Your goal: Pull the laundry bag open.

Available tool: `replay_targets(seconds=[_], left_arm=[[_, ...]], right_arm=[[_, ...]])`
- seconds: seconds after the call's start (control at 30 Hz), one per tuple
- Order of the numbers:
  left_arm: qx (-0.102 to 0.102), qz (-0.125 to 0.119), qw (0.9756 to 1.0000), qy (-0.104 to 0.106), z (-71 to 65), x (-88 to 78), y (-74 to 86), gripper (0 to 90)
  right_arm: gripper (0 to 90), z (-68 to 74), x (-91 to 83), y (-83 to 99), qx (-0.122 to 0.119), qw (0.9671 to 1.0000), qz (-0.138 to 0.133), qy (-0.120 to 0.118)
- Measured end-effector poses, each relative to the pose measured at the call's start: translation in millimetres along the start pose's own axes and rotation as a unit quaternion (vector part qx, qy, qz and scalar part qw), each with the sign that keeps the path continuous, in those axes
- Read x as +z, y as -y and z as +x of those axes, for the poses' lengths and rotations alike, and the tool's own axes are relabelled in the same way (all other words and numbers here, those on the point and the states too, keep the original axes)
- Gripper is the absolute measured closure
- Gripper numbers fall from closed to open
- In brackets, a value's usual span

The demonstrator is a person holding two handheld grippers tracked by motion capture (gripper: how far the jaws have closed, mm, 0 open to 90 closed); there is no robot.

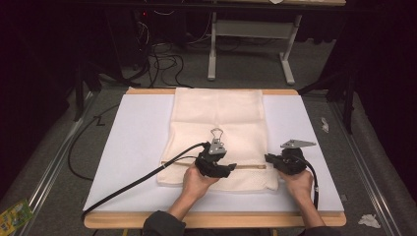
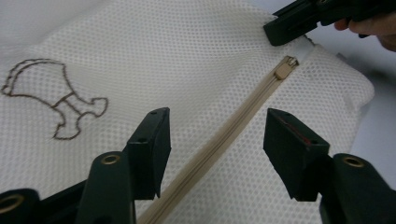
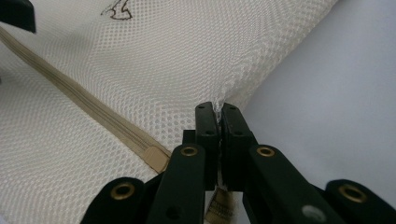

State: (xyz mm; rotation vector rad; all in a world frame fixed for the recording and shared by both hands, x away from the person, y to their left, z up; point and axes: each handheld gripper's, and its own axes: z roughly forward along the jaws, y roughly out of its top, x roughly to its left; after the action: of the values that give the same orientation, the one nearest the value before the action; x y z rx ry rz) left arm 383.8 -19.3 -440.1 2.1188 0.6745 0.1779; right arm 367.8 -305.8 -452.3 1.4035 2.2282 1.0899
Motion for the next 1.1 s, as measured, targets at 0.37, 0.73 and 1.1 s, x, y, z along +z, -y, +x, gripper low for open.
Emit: replay_targets(seconds=[0.37, 0.73, 1.1], left_arm=[[0.014, 0.023, 0.9987, 0.044, -25.3, 29.0, -12.4, 54.0], [0.027, 0.019, 0.9982, 0.051, -38.3, 44.0, -20.6, 60.9], [0.023, 0.017, 0.9979, 0.058, -39.6, 48.5, -17.9, 59.9]], right_arm=[[88.6, 1.2, -6.1, -1.8, 0.002, 0.9998, -0.013, -0.014], [88.6, 2.8, -13.4, -6.2, -0.003, 0.9994, -0.026, -0.024], [88.9, 6.2, -17.9, -12.1, -0.003, 0.999, -0.031, -0.031]])
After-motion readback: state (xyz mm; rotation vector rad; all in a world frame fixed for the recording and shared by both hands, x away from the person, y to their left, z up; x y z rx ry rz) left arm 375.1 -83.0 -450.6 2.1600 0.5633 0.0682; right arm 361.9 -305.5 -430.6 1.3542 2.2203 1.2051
